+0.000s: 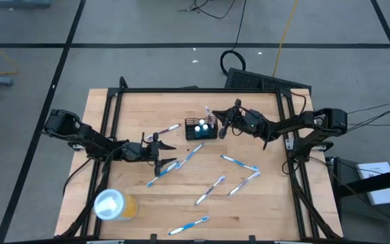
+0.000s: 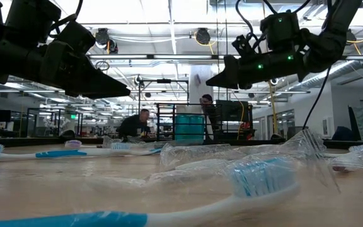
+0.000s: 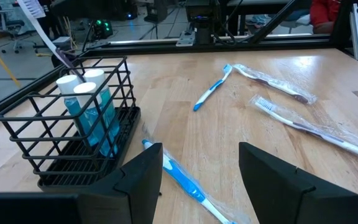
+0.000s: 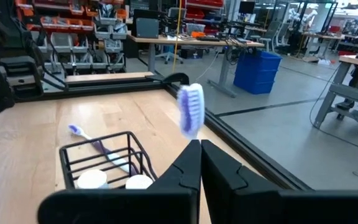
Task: Pick & Place toothbrushing station
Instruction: Put the purple toothbrush into the black organizer
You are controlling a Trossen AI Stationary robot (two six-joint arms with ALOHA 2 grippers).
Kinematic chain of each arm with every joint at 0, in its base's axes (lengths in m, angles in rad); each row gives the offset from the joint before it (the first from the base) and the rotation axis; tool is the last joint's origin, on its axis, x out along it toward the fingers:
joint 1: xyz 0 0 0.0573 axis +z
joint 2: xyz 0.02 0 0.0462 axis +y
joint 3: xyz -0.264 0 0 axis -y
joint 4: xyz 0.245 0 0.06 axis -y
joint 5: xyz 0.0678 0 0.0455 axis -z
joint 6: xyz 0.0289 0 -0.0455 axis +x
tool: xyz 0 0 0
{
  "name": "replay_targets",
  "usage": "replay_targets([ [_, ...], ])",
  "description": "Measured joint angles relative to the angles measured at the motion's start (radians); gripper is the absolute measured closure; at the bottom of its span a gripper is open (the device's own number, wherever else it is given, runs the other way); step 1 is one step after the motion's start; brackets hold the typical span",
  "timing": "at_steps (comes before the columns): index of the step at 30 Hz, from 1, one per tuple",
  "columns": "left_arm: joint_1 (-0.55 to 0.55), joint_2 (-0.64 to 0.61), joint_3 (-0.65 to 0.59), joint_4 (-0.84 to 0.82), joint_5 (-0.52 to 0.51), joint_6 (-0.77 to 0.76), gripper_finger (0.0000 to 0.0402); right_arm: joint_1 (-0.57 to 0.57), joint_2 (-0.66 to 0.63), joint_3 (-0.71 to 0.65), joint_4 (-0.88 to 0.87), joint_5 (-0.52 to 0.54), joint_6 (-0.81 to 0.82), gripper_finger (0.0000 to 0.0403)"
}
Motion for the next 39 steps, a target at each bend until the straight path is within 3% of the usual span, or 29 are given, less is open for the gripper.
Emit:
replay_targets([
  [7,0.000,0.000,0.000,0.000,0.000,0.000,0.0186,-0.004,0.000,0.000,0.008,0.001,0.016,0.0377],
  [14,0.000,0.000,0.000,-0.001,0.000,-0.002,0.0186,-0.003,-0.056,-0.001,-0.094,-0.022,0.059,0.0292],
  [19,0.000,0.000,0.000,-0.008,0.000,-0.002,0.0186,0.086,-0.249,0.000,-0.441,-0.040,0.057,0.0254],
  [25,0.000,0.000,0.000,-0.011,0.000,-0.004,0.0186,0.235,-0.434,0.101,-1.024,-0.021,0.190,0.0255],
  [33,0.000,0.000,-0.001,-0.003,0.001,-0.007,0.0186,0.489,-0.396,0.318,-1.686,0.003,0.368,0.0274],
  [39,0.000,0.000,-0.001,-0.003,0.001,-0.010,0.0186,0.615,-0.317,0.363,-1.893,-0.087,0.561,0.0275],
])
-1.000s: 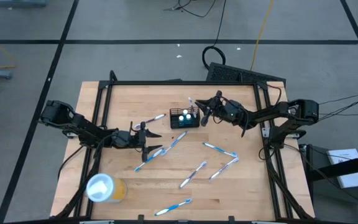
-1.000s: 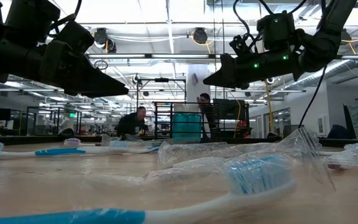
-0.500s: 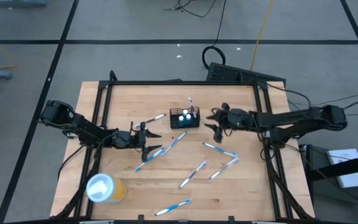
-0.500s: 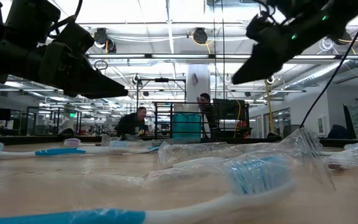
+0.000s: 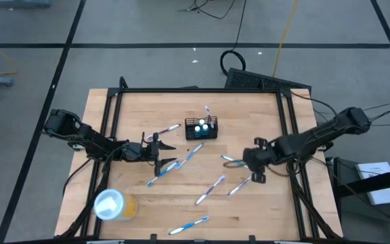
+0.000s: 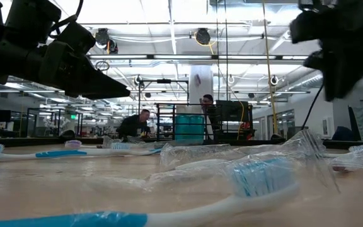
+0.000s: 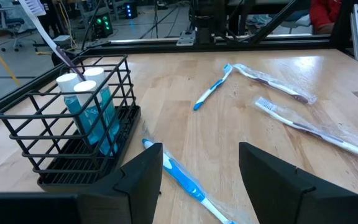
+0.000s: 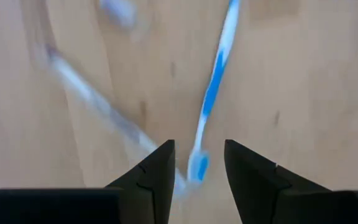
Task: Pick & Place toothbrushing station
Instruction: Put the purple toothbrush into the black organizer
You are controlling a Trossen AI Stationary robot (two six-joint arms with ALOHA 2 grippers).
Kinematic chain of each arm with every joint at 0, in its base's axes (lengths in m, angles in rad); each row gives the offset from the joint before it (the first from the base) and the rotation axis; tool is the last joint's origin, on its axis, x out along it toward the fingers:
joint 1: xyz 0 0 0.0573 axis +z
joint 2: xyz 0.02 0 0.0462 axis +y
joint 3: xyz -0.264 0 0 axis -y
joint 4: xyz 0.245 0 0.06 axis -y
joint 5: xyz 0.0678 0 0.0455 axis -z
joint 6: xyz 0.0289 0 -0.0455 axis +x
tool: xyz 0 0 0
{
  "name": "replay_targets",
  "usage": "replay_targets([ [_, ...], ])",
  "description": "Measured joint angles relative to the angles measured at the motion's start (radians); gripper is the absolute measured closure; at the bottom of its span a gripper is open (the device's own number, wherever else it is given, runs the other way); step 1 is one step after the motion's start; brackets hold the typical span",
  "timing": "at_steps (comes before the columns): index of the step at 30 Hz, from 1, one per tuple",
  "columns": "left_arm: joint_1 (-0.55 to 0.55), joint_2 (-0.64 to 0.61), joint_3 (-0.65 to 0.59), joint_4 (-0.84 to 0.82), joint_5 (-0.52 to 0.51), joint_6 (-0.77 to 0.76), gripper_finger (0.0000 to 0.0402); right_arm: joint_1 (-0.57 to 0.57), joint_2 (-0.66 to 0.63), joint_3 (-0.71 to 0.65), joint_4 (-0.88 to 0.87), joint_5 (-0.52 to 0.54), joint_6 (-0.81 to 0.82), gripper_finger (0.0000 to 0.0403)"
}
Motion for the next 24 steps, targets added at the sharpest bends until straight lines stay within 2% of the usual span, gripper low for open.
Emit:
replay_targets([
  [6,0.000,0.000,0.000,0.001,0.001,-0.005,0.0186,0.101,0.103,-0.001,0.017,-0.016,0.067,0.0275],
  [14,-0.003,0.000,0.000,0.003,0.002,-0.016,0.0186,0.195,0.241,-0.001,0.215,-0.068,0.067,0.0275],
  [24,-0.014,0.000,0.000,0.005,0.003,-0.018,0.0186,0.208,0.350,-0.002,0.090,-0.050,0.019,0.0275],
])
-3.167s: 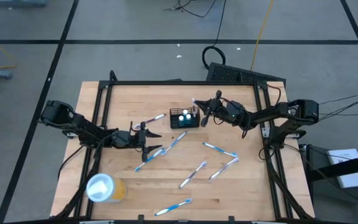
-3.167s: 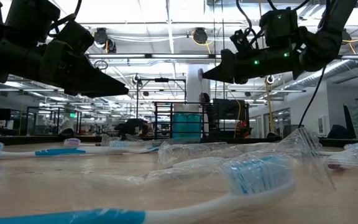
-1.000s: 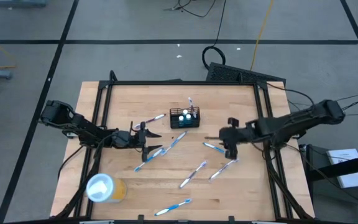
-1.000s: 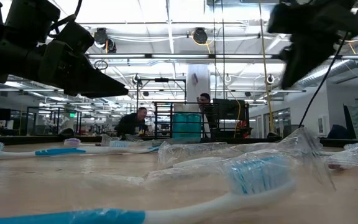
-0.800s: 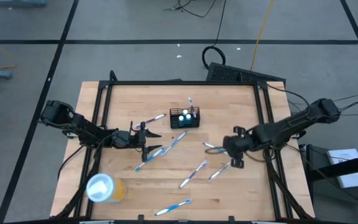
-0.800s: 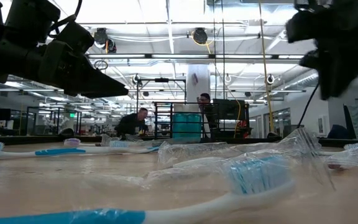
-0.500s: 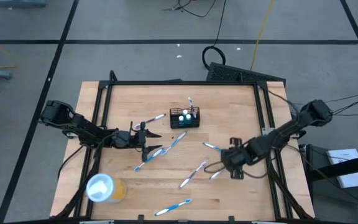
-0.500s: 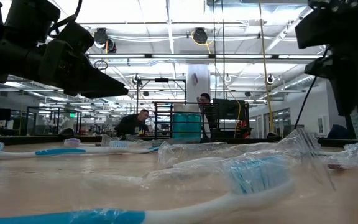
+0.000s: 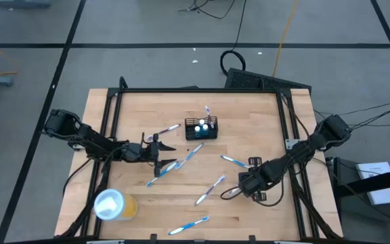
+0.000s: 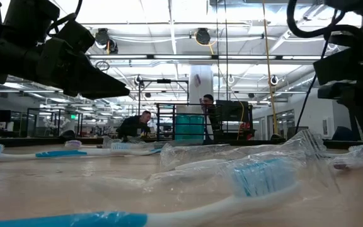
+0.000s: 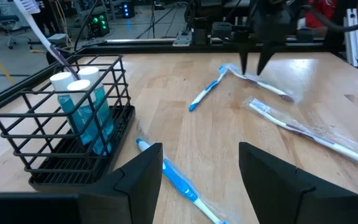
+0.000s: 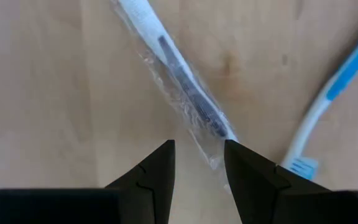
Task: Pick & Place toothbrushing station
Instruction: Put the purple toothbrush into the black organizer
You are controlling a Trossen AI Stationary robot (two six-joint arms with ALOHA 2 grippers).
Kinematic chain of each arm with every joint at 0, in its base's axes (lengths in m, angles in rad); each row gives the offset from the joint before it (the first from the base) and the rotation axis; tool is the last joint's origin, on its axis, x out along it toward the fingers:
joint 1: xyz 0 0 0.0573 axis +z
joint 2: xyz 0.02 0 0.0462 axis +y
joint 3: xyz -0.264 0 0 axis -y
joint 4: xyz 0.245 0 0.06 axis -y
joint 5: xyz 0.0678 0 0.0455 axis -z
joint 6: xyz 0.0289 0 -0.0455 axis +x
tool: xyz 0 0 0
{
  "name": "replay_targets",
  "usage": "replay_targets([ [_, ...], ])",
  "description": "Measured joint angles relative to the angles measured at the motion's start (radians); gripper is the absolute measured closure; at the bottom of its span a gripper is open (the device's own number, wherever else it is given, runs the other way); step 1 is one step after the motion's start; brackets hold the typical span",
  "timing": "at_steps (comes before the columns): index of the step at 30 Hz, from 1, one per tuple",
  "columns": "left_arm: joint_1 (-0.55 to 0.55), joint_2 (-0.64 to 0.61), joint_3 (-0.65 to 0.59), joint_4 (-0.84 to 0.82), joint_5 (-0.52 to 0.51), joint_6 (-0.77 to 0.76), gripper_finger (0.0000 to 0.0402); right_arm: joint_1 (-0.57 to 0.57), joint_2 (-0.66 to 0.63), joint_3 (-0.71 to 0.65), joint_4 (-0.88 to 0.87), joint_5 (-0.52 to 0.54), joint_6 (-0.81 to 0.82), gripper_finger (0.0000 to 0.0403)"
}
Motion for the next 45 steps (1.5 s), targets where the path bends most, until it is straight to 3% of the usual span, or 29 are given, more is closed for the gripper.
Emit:
replay_targets([
  [6,-0.002,0.000,0.000,0.001,0.000,-0.007,0.0186,-0.009,0.001,-0.013,-0.005,0.083,-0.050,0.0275],
  [13,-0.002,0.000,0.000,0.001,0.000,-0.011,0.0186,-0.045,0.004,-0.013,0.190,0.160,-0.103,0.0275],
  [23,-0.002,0.000,0.000,0.007,-0.001,-0.019,0.0186,-0.109,0.191,0.036,0.515,0.334,-0.305,0.0275],
  [28,-0.002,0.000,0.000,0.007,-0.002,-0.019,0.0186,-0.120,0.231,0.105,0.589,0.403,-0.403,0.0275],
  [32,-0.002,0.000,0.002,0.007,-0.002,-0.029,0.0186,-0.116,0.210,0.144,0.553,0.430,-0.389,0.0275],
  [38,-0.039,0.000,0.058,-0.019,-0.001,-0.033,0.0186,-0.054,0.151,0.200,0.326,0.543,-0.289,0.0275],
  [40,-0.063,0.000,0.123,-0.128,-0.003,-0.032,0.0186,-0.035,0.124,0.201,0.252,0.564,-0.221,0.0275],
  [45,-0.107,0.040,0.390,-0.597,-0.071,-0.029,0.0186,0.026,0.050,0.201,0.069,0.625,-0.063,0.0275],
])
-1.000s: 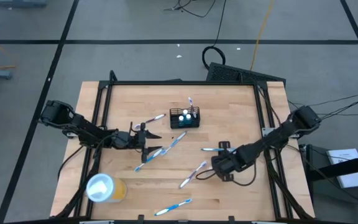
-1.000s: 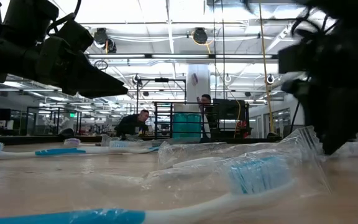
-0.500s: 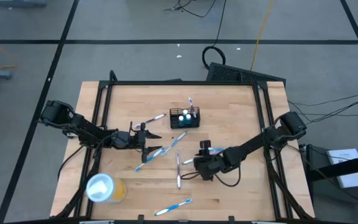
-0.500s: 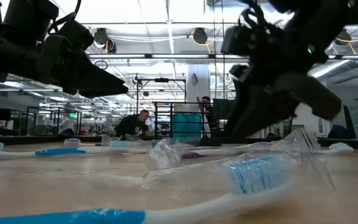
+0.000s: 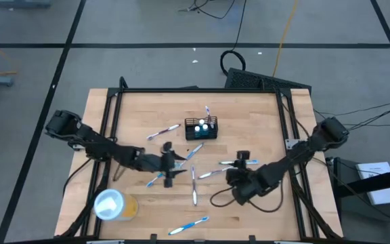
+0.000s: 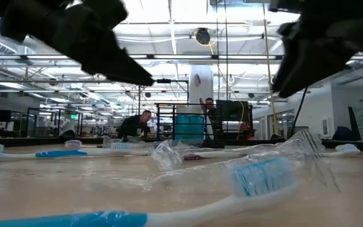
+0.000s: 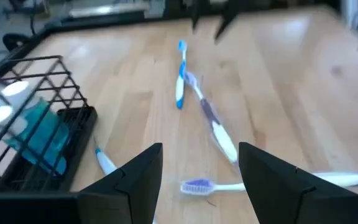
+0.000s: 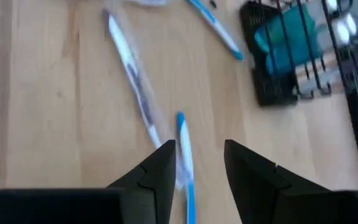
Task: Pick & Place toothbrushing station
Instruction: Put the purple toothbrush into the black organizer
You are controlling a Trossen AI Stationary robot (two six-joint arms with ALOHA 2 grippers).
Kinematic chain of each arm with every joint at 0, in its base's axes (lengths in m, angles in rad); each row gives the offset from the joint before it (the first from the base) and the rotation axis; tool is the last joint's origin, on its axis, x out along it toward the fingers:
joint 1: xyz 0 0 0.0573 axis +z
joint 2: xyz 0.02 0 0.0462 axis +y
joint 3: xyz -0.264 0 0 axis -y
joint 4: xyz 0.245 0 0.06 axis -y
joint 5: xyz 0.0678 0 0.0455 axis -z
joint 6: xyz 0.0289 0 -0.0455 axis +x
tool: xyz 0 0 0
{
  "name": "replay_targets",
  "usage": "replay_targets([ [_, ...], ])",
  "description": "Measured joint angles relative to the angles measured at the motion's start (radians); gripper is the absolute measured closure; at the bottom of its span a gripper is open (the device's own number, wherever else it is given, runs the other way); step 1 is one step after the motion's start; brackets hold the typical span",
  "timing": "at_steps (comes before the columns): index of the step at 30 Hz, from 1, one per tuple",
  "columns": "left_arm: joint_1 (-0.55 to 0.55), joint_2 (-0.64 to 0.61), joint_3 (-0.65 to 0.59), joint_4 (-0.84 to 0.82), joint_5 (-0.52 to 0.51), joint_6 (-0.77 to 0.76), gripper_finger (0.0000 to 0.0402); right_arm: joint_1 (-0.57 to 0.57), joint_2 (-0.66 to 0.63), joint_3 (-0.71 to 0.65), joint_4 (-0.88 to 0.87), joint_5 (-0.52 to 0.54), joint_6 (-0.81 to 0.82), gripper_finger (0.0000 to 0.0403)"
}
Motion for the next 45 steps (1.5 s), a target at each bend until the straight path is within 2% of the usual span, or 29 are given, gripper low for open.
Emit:
replay_targets([
  [2,-0.007,0.032,0.094,-0.129,-0.004,0.002,0.0186,0.021,-0.017,0.000,-0.070,0.005,0.058,0.0275],
  [7,0.001,0.154,0.277,-0.292,0.040,-0.007,0.0186,0.072,-0.038,-0.002,-0.210,-0.011,0.198,0.0275],
  [15,0.044,0.433,0.569,-0.547,0.073,-0.040,0.0186,0.156,-0.040,-0.042,-0.242,-0.007,0.306,0.0275],
  [20,0.067,0.535,0.718,-0.674,0.099,-0.051,0.0186,0.192,-0.040,-0.065,-0.241,0.014,0.338,0.0275],
  [24,0.086,0.566,0.761,-0.707,0.143,-0.067,0.0186,0.212,-0.040,-0.081,-0.237,0.016,0.349,0.0275],
  [33,0.100,0.564,0.764,-0.741,0.236,-0.112,0.0186,0.223,-0.040,-0.093,-0.235,0.020,0.347,0.0275],
  [41,0.100,0.610,0.765,-0.710,0.266,-0.148,0.0186,0.223,-0.040,-0.093,-0.232,0.023,0.340,0.0275],
  [45,0.098,0.631,0.768,-0.688,0.248,-0.172,0.0186,0.223,-0.040,-0.093,-0.229,0.024,0.343,0.0275],
])
